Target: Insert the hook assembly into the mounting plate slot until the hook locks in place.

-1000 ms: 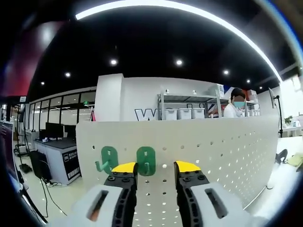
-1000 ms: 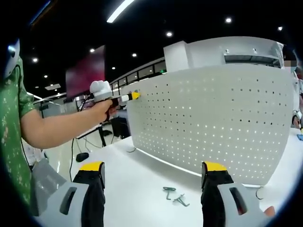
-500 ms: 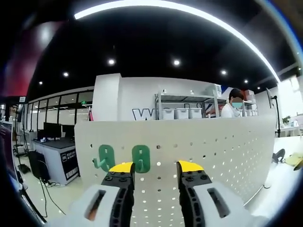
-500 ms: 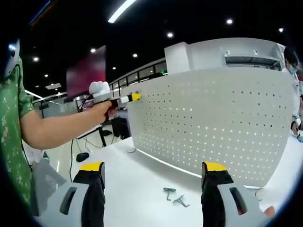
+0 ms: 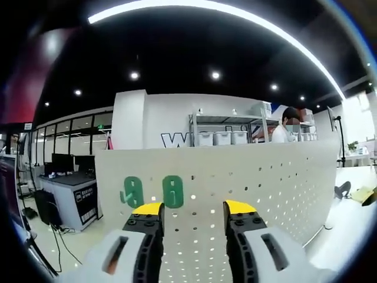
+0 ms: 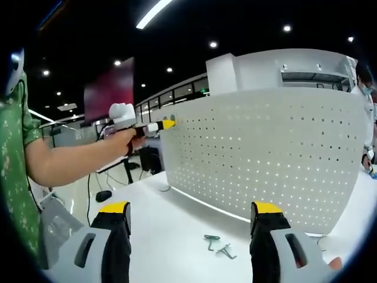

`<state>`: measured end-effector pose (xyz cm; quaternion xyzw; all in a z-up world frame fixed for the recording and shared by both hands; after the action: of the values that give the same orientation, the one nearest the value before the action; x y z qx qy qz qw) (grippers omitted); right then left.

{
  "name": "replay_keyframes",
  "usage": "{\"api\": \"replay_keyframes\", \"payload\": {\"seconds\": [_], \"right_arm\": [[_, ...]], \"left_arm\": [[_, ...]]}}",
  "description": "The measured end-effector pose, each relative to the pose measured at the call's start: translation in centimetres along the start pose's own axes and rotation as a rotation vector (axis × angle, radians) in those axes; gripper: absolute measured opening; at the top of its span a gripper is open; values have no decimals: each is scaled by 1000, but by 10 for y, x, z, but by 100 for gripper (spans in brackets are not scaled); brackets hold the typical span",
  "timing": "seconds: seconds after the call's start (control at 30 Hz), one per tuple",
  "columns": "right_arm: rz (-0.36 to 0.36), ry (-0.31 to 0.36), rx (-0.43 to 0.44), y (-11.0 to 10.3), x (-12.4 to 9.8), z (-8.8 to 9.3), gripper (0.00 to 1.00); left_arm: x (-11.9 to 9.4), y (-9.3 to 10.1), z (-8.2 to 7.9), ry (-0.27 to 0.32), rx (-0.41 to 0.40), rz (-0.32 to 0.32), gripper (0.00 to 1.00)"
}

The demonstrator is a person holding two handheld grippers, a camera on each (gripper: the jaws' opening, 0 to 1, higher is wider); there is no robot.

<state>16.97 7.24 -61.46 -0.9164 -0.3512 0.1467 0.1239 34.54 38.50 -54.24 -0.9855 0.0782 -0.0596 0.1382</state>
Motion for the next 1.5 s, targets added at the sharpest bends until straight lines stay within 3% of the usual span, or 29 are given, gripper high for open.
{"api": "replay_keyframes", "payload": {"seconds": [0.6,1.03,1.5], "right_arm": [[-9,-4,-11,-6,-2,0,85],[-7,-10,-17,-10,-7,2,85],[-7,-17,-19,-15,-11,6,84]], "left_arm": [[-26,20,19,-67,3,107,51],[-48,34,26,-90,14,154,53],[-72,51,45,-136,3,207,54]]}}
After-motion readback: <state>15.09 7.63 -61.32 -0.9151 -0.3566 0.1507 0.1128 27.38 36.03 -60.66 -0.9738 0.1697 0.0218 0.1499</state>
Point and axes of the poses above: the point that each gripper's makers call its tool centre point, and the gripper's own axes: x roughly forward along the fingers, y roughly to its right, z roughly out of its underside, the point moved 5 cm from there along -x, roughly backward along the fingers, and after that the axes turned 15 degrees about x, right-handed, at the moved point
